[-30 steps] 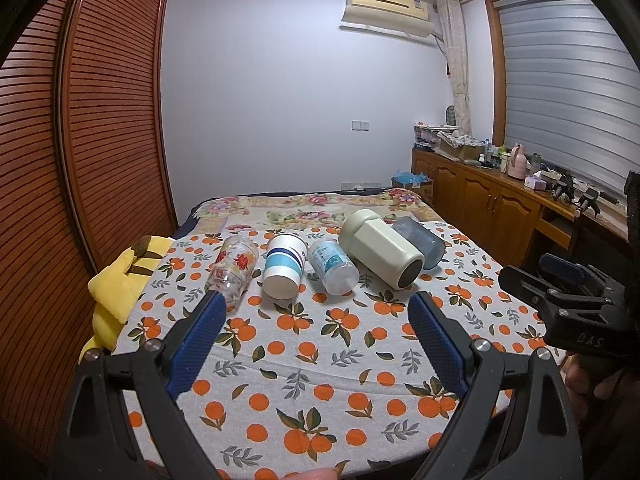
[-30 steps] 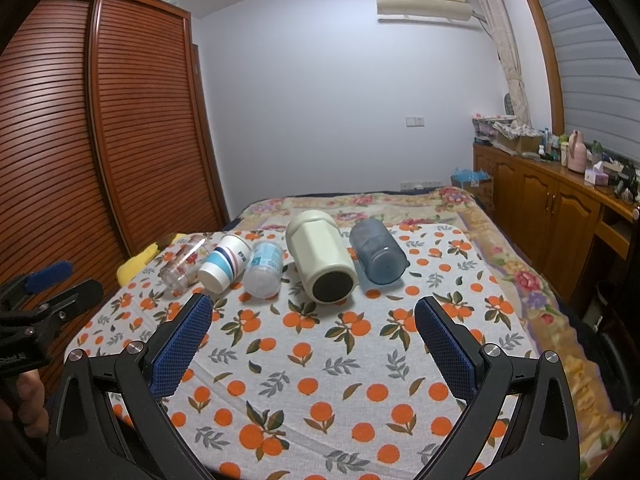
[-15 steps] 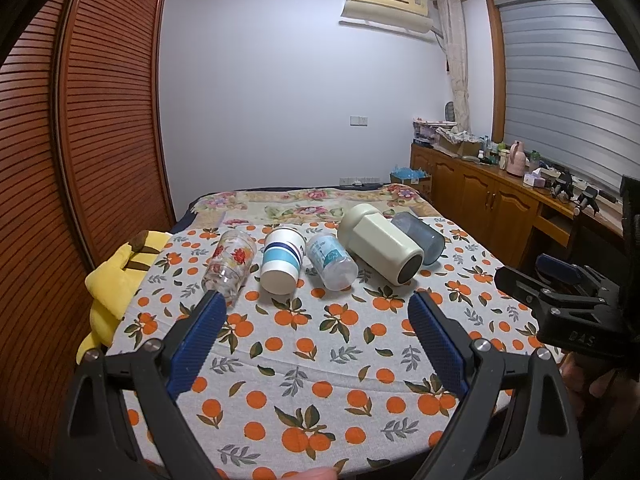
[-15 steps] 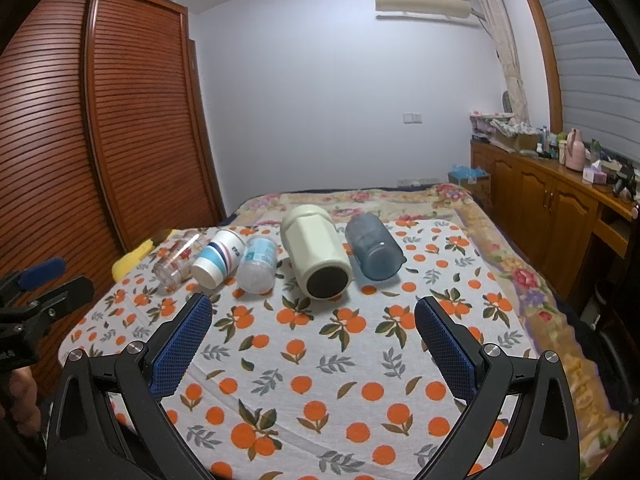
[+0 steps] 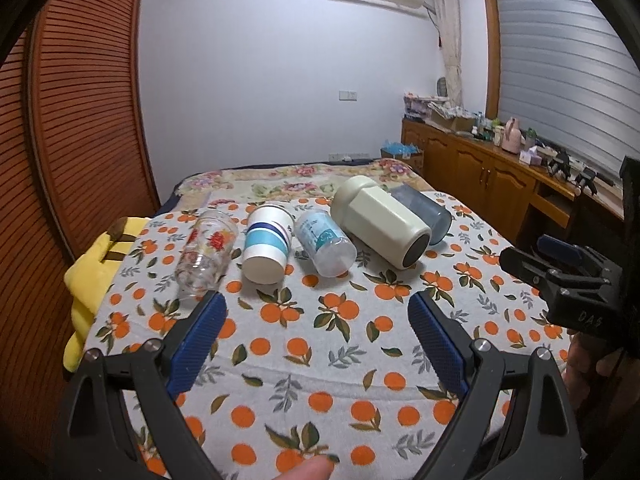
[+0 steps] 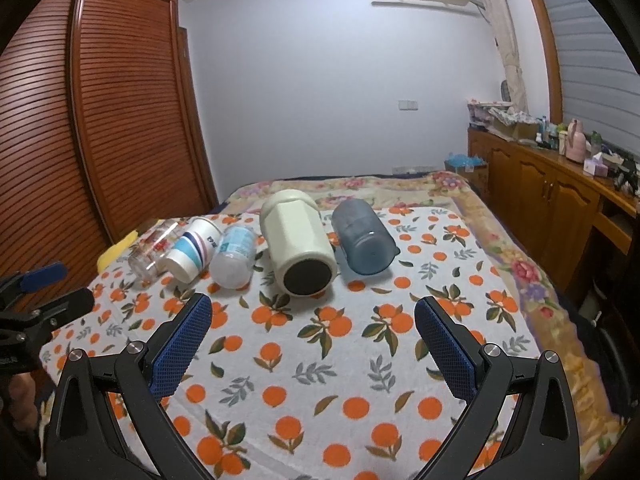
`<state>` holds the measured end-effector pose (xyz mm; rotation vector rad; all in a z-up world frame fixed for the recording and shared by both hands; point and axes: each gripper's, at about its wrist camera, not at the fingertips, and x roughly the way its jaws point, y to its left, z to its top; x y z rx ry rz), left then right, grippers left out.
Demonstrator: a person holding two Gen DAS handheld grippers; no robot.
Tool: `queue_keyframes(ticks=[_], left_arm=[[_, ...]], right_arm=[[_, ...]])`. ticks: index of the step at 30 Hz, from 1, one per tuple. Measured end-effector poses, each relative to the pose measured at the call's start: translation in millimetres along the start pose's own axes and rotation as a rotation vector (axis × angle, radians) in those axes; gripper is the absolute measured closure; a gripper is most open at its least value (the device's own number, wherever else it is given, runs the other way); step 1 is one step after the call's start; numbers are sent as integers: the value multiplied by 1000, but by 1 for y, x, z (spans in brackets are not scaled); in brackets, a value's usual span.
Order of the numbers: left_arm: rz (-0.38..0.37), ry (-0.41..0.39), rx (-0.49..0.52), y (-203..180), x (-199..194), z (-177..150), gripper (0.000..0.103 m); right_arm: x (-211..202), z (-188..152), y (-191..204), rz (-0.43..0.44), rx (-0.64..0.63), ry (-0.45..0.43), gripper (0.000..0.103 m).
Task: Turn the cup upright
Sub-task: 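Move the right tool toward the lying clear cotton-swab canister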
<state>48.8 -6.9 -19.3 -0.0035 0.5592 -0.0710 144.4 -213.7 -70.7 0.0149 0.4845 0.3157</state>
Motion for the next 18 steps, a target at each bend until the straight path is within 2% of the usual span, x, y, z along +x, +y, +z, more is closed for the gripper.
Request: queue_keyframes(ticks=[3,9,18], left_arm=[[-33,36,2,1,17,6,10],[-35,84,22,1,46,19,10],[-52,170,42,4,96,40,19]], right_arm=[[10,5,-2,4,-6,11,0],[34,16,-3,18,-25,36,0],[73,38,-4,47,-47,84,0]])
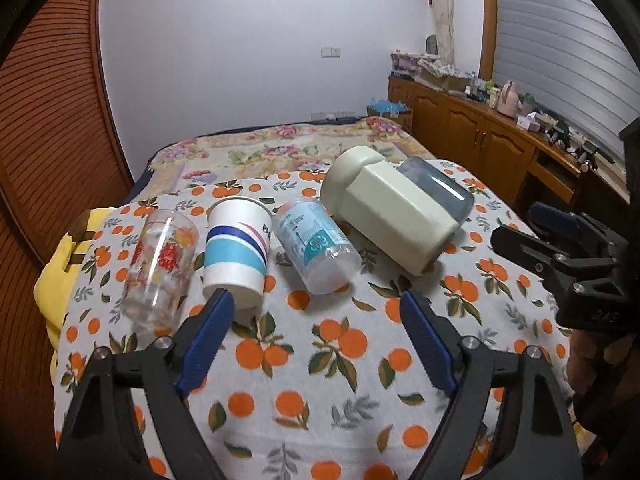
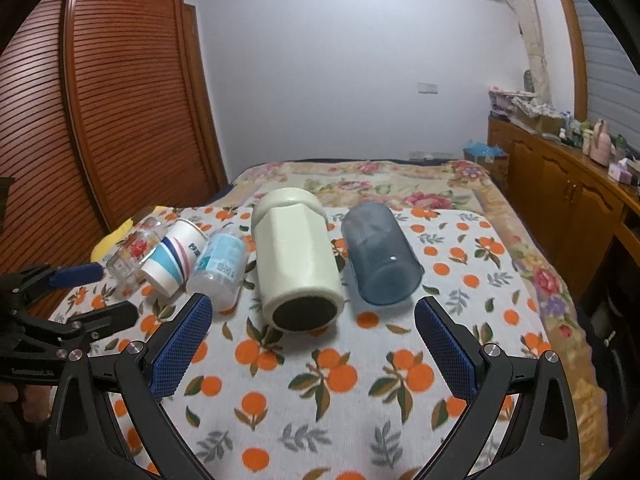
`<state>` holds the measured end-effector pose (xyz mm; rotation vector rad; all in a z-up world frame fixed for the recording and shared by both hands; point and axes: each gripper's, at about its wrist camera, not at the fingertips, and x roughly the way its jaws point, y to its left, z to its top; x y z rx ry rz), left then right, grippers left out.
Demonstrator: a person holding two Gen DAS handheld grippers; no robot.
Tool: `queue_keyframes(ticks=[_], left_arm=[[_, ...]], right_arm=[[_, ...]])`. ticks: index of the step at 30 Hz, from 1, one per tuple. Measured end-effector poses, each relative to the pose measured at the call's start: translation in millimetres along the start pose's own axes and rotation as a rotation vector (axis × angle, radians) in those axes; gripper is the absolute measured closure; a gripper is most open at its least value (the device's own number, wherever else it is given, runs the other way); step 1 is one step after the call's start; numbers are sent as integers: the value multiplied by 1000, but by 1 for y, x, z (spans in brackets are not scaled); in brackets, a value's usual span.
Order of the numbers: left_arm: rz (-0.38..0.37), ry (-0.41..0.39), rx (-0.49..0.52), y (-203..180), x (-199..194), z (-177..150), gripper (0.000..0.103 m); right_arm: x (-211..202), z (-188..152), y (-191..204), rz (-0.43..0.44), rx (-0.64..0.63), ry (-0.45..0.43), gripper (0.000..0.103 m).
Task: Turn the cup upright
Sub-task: 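Move the right tool toward the lying clear cotton-swab canister, then close the right tool on the canister's side and lift it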
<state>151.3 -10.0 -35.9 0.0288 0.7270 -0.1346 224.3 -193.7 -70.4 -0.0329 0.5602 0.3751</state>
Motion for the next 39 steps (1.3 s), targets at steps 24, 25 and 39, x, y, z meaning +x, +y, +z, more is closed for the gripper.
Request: queue_keyframes(ticks=[24,25,39], left_arm=[[-106,284,-106,23,99,57,39],[-104,289,-103,21,101,57,39],[-73,339,-79,11,117,50,43]], right_arm=[[61,37,-13,107,-25,78,0],[61,37,-13,110,-26,80,0],[56,34,-11,119,-41,78,0]])
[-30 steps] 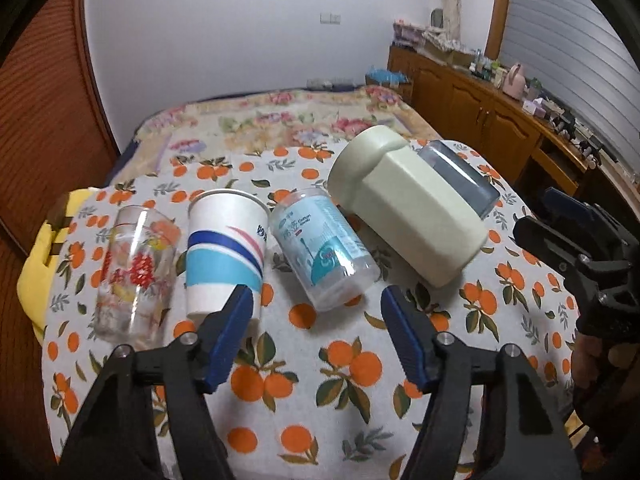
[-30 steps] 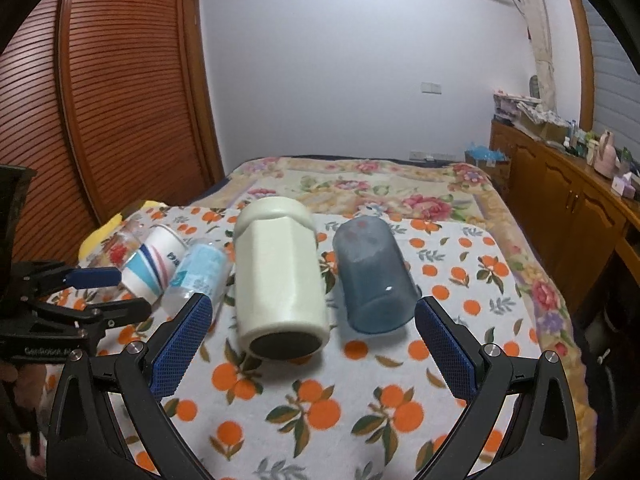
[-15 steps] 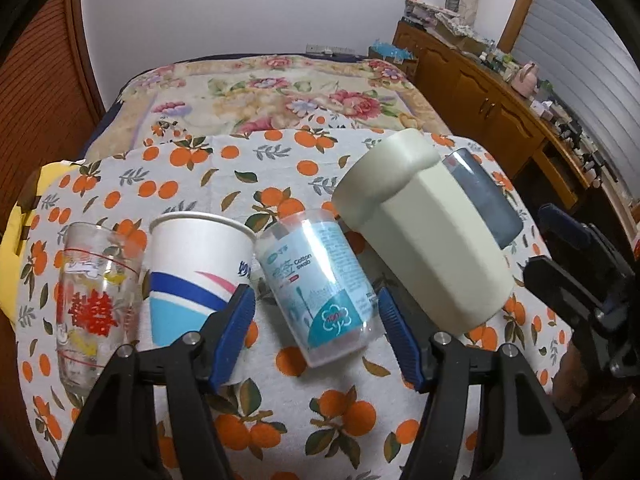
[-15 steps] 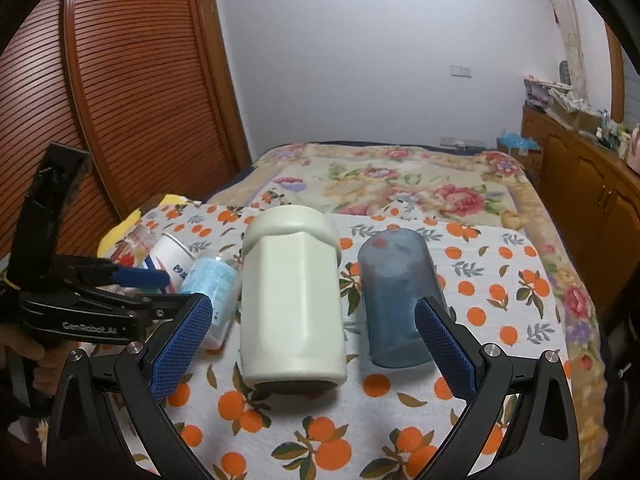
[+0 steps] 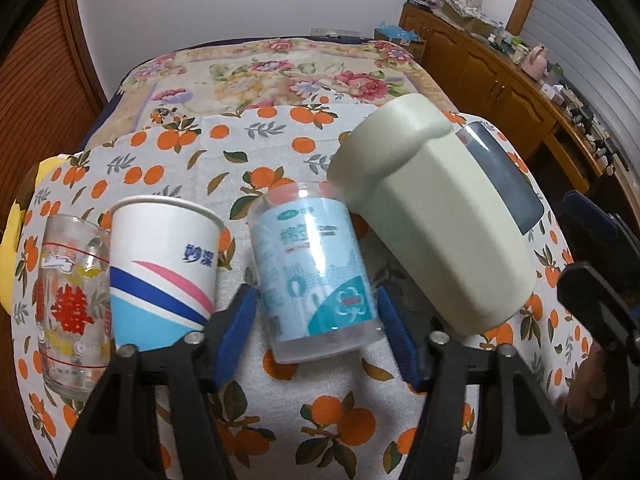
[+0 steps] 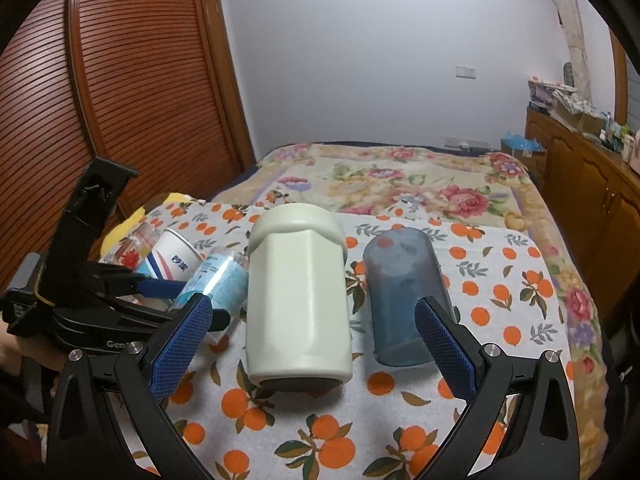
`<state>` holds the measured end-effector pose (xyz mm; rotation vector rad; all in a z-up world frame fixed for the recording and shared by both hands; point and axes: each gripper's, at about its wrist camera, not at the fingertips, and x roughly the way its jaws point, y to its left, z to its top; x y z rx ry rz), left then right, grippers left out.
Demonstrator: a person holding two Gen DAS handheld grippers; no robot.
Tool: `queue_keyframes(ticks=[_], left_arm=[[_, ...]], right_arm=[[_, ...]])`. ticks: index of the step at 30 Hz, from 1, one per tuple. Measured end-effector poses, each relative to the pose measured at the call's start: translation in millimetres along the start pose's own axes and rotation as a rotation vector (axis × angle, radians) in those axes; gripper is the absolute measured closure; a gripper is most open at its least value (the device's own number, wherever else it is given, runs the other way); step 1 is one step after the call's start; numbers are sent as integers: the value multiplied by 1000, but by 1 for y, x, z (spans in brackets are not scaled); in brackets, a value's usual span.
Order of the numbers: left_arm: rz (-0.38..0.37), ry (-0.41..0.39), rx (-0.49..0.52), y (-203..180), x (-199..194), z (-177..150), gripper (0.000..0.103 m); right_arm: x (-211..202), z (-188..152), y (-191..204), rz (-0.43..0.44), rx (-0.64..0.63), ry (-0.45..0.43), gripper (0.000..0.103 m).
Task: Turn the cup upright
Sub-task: 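Close the right tool on the canister's side and lift it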
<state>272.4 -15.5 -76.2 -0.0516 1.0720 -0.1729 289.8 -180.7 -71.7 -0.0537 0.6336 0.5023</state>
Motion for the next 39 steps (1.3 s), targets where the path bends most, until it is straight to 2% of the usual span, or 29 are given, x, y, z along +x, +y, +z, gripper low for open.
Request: queue_keyframes(ticks=[8,13,21,32,39], left_arm=[[16,-61,3,1,-18,-8,45],[-13,-107,-1,1,-43,-22,45],[-69,-172,32,-23,-77,-60,45],[-117,-135,63,-48,-76,-117,45],[-151,-117,60,-57,-68,-131,44]], right_arm=[[-13,-2,3,-21,-9,-14,0],[-31,-6,7,-44,-8,-34,0],[-73,-22,23,-104,-21,-58,0],[-105,-62,30,-109,33,-30,0],[-103,-74,24,-121,61,-17,0]])
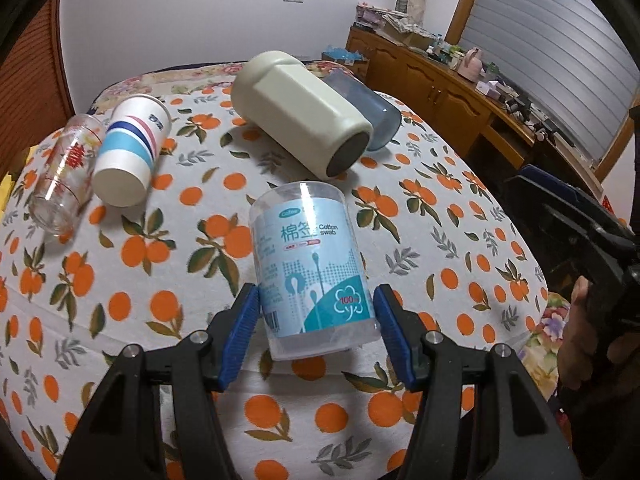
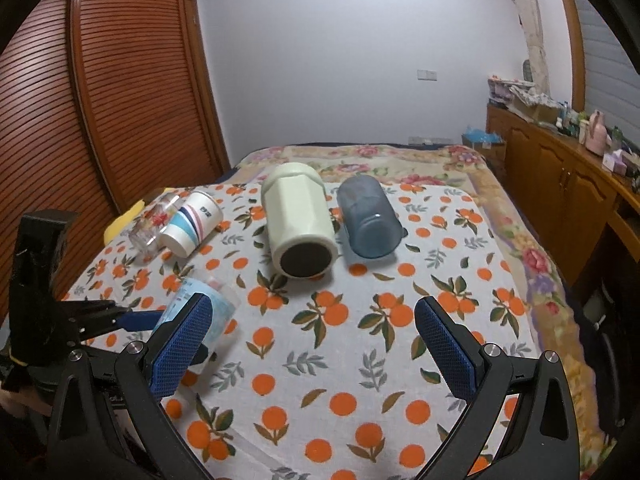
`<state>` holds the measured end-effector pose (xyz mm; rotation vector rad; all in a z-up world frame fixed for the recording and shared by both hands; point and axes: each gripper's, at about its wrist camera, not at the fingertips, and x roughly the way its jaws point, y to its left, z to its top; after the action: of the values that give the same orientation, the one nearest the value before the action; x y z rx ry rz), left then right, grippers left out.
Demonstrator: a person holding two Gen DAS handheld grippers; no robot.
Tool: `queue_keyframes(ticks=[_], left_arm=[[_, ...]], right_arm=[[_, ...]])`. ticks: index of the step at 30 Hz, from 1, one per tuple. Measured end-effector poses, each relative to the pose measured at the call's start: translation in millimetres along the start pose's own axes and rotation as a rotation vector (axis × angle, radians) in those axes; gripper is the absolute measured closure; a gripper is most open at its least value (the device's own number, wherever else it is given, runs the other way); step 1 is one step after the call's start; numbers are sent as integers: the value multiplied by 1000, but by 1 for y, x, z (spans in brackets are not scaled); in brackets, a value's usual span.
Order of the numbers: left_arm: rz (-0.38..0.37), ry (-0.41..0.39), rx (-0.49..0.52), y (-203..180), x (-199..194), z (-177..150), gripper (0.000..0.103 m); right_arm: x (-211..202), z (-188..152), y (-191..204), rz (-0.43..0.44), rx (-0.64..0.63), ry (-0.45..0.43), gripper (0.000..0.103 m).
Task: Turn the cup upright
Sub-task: 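Close the right tool on the canister's side and lift it, then rotate the held canister with the right tool to stand upright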
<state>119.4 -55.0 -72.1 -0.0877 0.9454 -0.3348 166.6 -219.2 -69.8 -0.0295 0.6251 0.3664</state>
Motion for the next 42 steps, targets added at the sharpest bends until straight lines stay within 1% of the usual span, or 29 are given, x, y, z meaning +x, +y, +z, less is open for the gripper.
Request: queue_keyframes(ticks=[4,12,16,25,27,32,35,39,40,42], left_arm=[[17,9,4,-1,8,0,44],[11,4,-9,4,10,1,43],[3,0,-15,7,8,1,40],[-5,-47,-28,12,-10,2,40],[7,-73,-26,13,-19,1,38],[27,-108,-33,22,-35,-4,38],[56,-128,-39,32,-43,-9,38],[98,-153,-60,48,-52,-16,38],[113,-162,-65,52,-54,-18,38],[137,-175,-68,59,-56,-21,38]], right_arm=[[8,-6,-3,-6,7,23,0],[13,-6,3,-1,-4,36,0],[14,-4,5,-5,-11,34,0],[17,-1,10,-7,-20,41,0],[19,0,13,-3,-23,45,1],[28,1,24,23,-27,63,2],[42,-1,32,57,-23,104,5],[59,-5,44,92,-13,143,14],[62,-5,47,109,-4,152,19],[68,-5,53,120,2,167,21]])
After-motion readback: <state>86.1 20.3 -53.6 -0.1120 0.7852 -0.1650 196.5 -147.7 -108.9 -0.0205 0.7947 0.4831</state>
